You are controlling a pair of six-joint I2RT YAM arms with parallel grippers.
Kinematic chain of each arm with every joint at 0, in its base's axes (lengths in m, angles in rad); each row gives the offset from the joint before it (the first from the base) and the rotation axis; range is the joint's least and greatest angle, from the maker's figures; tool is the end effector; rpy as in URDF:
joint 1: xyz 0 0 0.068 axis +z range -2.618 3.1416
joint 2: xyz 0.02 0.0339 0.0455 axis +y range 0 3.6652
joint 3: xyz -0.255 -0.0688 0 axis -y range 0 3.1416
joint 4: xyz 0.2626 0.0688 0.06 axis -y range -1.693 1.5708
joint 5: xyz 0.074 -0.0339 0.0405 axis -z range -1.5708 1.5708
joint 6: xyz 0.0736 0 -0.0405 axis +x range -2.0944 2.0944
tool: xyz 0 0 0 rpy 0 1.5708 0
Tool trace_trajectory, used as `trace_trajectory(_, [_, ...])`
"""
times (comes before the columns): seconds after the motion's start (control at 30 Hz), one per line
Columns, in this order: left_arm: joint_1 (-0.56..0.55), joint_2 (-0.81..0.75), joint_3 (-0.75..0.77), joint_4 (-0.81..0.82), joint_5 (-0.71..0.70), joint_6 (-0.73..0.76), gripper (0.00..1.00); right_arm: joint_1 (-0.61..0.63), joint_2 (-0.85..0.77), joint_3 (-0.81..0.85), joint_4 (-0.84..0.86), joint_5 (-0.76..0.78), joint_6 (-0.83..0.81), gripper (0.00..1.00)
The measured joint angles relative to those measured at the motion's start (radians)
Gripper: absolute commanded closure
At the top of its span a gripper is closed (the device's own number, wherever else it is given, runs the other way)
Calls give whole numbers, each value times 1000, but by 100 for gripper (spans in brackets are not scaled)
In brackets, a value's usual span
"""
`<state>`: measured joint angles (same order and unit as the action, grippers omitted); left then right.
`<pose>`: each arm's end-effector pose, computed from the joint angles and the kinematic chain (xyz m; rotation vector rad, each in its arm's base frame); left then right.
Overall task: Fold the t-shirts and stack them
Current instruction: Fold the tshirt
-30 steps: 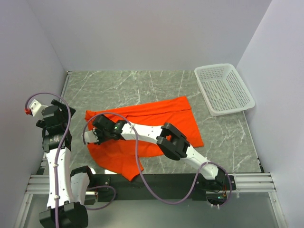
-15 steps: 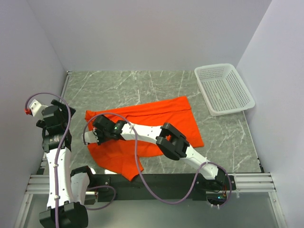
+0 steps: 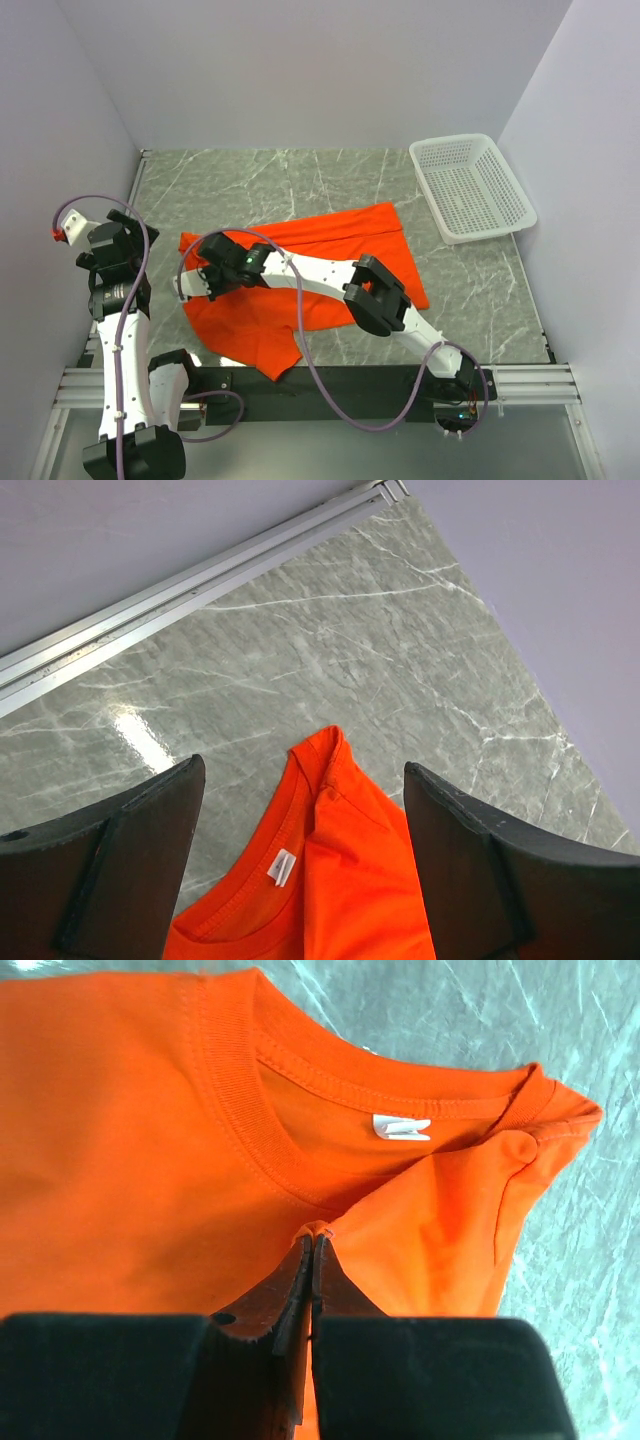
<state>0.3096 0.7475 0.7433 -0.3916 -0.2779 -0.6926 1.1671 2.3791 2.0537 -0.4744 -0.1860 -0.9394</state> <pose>0.2124 0.0891 0.2899 -1.0917 1.6166 0.0205 0.2131 0.5335 0.1576 -2.1092 1.0973 0.3297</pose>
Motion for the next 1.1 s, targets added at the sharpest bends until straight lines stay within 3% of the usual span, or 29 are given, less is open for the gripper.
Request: trace_trajectory(1.1, [0, 0, 0, 0, 0, 0, 15, -23, -69, 31, -207, -131, -97, 100])
